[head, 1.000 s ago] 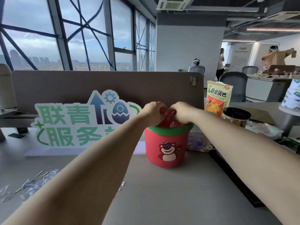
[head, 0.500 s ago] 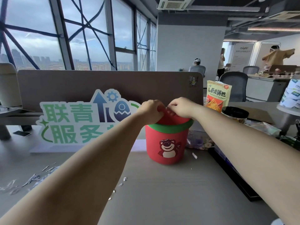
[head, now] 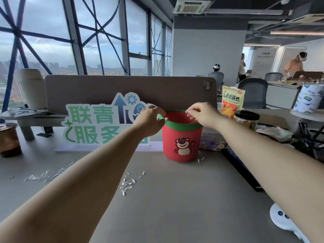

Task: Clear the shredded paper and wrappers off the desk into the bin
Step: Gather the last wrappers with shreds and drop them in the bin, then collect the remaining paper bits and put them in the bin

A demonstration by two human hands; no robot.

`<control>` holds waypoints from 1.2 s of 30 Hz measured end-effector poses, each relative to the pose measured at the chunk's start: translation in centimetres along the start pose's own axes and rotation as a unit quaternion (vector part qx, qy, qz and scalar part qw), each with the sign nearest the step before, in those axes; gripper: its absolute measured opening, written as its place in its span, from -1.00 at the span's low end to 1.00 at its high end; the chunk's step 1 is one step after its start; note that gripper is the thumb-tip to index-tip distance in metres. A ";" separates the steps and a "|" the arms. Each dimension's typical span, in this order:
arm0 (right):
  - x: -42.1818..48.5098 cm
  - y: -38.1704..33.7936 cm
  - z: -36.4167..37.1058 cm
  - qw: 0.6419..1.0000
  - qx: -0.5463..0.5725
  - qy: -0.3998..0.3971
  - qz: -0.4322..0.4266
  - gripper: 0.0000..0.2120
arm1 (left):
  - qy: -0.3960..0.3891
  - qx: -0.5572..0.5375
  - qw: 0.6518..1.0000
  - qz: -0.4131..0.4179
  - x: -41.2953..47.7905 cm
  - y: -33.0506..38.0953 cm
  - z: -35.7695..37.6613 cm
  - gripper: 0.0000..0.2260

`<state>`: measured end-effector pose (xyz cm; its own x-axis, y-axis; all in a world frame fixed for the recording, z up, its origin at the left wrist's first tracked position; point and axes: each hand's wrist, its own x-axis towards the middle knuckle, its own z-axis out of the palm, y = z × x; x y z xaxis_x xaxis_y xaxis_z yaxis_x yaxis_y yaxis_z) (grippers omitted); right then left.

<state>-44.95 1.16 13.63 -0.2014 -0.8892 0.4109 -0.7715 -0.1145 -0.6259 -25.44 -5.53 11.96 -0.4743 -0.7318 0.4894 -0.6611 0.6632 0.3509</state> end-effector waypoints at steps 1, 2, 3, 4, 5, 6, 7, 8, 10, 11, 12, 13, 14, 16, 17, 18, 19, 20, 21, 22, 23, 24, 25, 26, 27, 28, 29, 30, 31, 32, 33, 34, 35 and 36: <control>-0.7 -0.1 0.2 1.000 0.006 0.003 -0.001 -0.81 | 0.000 0.000 1.000 -0.003 -0.8 0.0 -0.1 -0.77; -1.5 -0.2 0.4 1.000 0.008 0.003 0.000 -0.82 | -0.003 -0.004 1.000 -0.007 -1.7 0.0 -0.2 -0.77; -2.3 -0.2 0.6 1.000 0.010 0.004 0.003 -0.83 | -0.011 -0.008 1.000 -0.010 -2.6 -0.1 0.0 -0.77; -3.3 -0.2 0.9 1.000 0.011 0.006 0.006 -0.83 | -0.019 -0.010 1.000 -0.010 -3.7 -0.1 0.2 -0.77; -4.1 -0.2 1.1 1.000 0.010 0.009 0.007 -0.84 | -0.028 -0.010 0.999 -0.011 -4.7 -0.1 0.6 -0.77; -5.0 -0.2 1.2 1.000 0.004 0.010 0.007 -0.84 | -0.037 -0.009 0.999 -0.013 -5.7 -0.1 1.0 -0.77; -5.8 0.0 1.4 1.000 -0.003 0.008 0.011 -0.84 | -0.047 -0.010 0.999 -0.019 -6.7 -0.1 1.4 -0.77; -6.5 0.3 1.7 1.000 -0.009 0.003 0.021 -0.84 | -0.056 -0.012 0.998 -0.026 -7.5 -0.2 1.9 -0.77; -7.6 1.6 2.5 0.999 0.005 -0.012 0.036 -0.86 | -0.077 -0.017 0.996 -0.038 -9.1 -0.5 3.3 -0.76; -8.1 2.6 3.1 0.999 0.016 -0.018 0.043 -0.87 | -0.090 -0.015 0.995 -0.044 -9.8 -0.8 4.1 -0.75; -8.7 3.5 3.6 0.998 0.019 -0.024 0.054 -0.86 | -0.102 -0.011 0.993 -0.049 -10.5 -1.0 4.9 -0.73; -9.3 4.7 4.4 0.997 0.017 -0.030 0.070 -0.86 | -0.116 -0.007 0.992 -0.055 -11.2 -1.3 5.9 -0.72; -10.1 5.6 5.0 0.996 0.005 -0.035 0.084 -0.90 | -0.125 -0.003 0.990 -0.059 -11.8 -1.5 6.7 -0.70; -11.5 7.6 6.6 0.994 -0.017 -0.027 0.105 -0.87 | -0.132 0.007 0.989 -0.062 -12.5 -2.0 8.4 -0.67; -12.0 8.8 7.4 0.993 -0.030 -0.015 0.110 -0.83 | -0.131 0.014 0.989 -0.061 -12.7 -2.1 9.1 -0.65; -12.5 9.8 8.1 0.992 -0.051 -0.006 0.115 -0.80 | -0.131 0.021 0.989 -0.061 -12.8 -2.2 9.8 -0.63; -12.9 10.6 8.8 0.990 -0.077 -0.001 0.115 -0.77 | -0.130 0.025 0.989 -0.063 -12.9 -2.3 10.4 -0.61; -13.2 11.3 9.3 0.988 -0.103 0.003 0.113 -0.73 | -0.127 0.028 0.989 -0.068 -13.0 -2.4 11.1 -0.60; -13.3 11.8 9.8 0.986 -0.122 0.007 0.112 -0.68 | -0.123 0.031 0.989 -0.074 -13.1 -2.5 11.8 -0.58; -13.3 12.2 10.1 0.985 -0.132 0.016 0.109 -0.63 | -0.116 0.038 0.989 -0.078 -13.2 -2.6 12.3 -0.57; -13.0 12.6 10.4 0.984 -0.140 0.031 0.103 -0.57 | -0.110 0.050 0.989 -0.081 -13.2 -2.8 12.8 -0.55; -12.6 13.0 10.7 0.983 -0.148 0.043 0.099 -0.50 | -0.105 0.065 0.989 -0.081 -13.0 -2.9 13.2 -0.54; -12.2 13.3 10.9 0.982 -0.155 0.045 0.103 -0.44 | -0.104 0.078 0.989 -0.075 -12.9 -2.9 13.5 -0.53; -11.8 13.4 11.1 0.980 -0.157 0.036 0.114 -0.37 | -0.102 0.086 0.989 -0.069 -12.8 -3.0 13.7 -0.53; -11.4 13.5 11.3 0.978 -0.159 0.021 0.131 -0.31 | -0.099 0.088 0.989 -0.065 -12.7 -3.1 13.8 -0.53; -11.0 13.6 11.5 0.976 -0.163 0.006 0.145 -0.26 | -0.096 0.087 0.989 -0.064 -12.7 -3.1 13.9 -0.53; -10.6 13.7 11.7 0.973 -0.170 -0.004 0.154 -0.23 | -0.095 0.088 0.989 -0.065 -12.7 -3.1 13.9 -0.52; -10.2 13.7 11.7 0.970 -0.180 -0.014 0.163 -0.21 | -0.093 0.091 0.989 -0.065 -12.8 -3.2 13.9 -0.51; -9.9 13.6 11.8 0.965 -0.191 -0.025 0.176 -0.19 | -0.092 0.097 0.989 -0.065 -12.8 -3.2 13.9 -0.51; -9.6 13.5 11.8 0.960 -0.204 -0.039 0.190 -0.18 | -0.090 0.102 0.989 -0.063 -12.9 -3.2 14.0 -0.50; -9.4 13.5 11.8 0.954 -0.215 -0.053 0.200 -0.18 | -0.088 0.107 0.989 -0.061 -12.9 -3.2 14.0 -0.50; -9.2 13.3 11.8 0.950 -0.228 -0.069 0.202 -0.21 | -0.083 0.111 0.989 -0.059 -12.9 -3.1 13.9 -0.50; -9.2 13.2 11.8 0.947 -0.241 -0.085 0.197 -0.25 | -0.078 0.115 0.989 -0.058 -12.9 -3.0 13.9 -0.49; -9.2 13.0 11.7 0.945 -0.251 -0.100 0.186 -0.28 | -0.074 0.121 0.988 -0.057 -12.9 -3.0 13.8 -0.49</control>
<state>-46.06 2.69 -6.03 -0.4349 -0.8985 0.0598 -0.8691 0.4015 -0.2888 -25.36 -0.19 -6.42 -0.4573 -0.8264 0.3284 -0.8260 0.5316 0.1874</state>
